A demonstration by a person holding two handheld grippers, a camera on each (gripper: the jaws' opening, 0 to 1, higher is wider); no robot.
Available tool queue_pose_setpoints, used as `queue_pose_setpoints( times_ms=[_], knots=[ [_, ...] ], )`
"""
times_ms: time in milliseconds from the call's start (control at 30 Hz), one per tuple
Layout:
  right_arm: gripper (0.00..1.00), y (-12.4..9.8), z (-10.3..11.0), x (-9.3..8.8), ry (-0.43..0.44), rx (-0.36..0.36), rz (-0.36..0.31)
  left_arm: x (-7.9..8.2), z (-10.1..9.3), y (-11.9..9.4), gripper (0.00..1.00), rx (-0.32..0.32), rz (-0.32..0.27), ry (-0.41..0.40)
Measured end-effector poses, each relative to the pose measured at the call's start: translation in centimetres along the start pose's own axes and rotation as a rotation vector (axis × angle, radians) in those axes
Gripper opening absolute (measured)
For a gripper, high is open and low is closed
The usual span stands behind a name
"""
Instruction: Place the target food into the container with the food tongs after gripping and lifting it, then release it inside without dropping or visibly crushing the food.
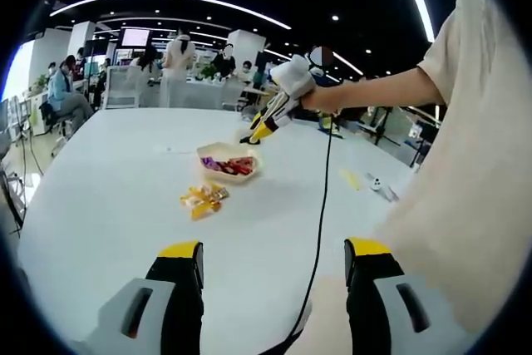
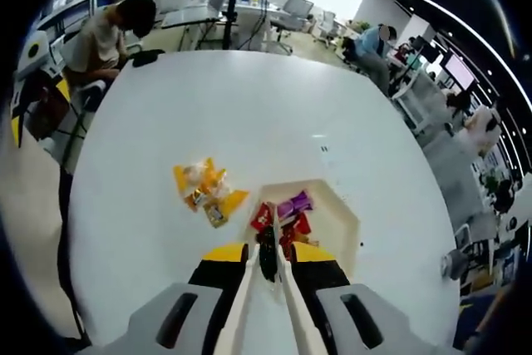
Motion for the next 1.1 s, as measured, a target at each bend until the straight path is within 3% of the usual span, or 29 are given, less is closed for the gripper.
queue_pose_setpoints(
  times_ms=[1100],
  knots=[
    [0.19,-0.3,-5.3,2.9,-0.021,-0.063,-0.034,0.1,0.6,0.2,0.69,0.016,-0.003,-0.013]
  ],
)
Point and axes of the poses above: the point that each gripper's makers call its tool centre point, and the gripper's own axes: y roughly forward along the fingers, z roughly to its left, x roughly out of its top, the point moved 10 cm from there along -y, roughly backward along the fingers, and after that the axes turned 8 degrees about y, right-handed, at the moved point
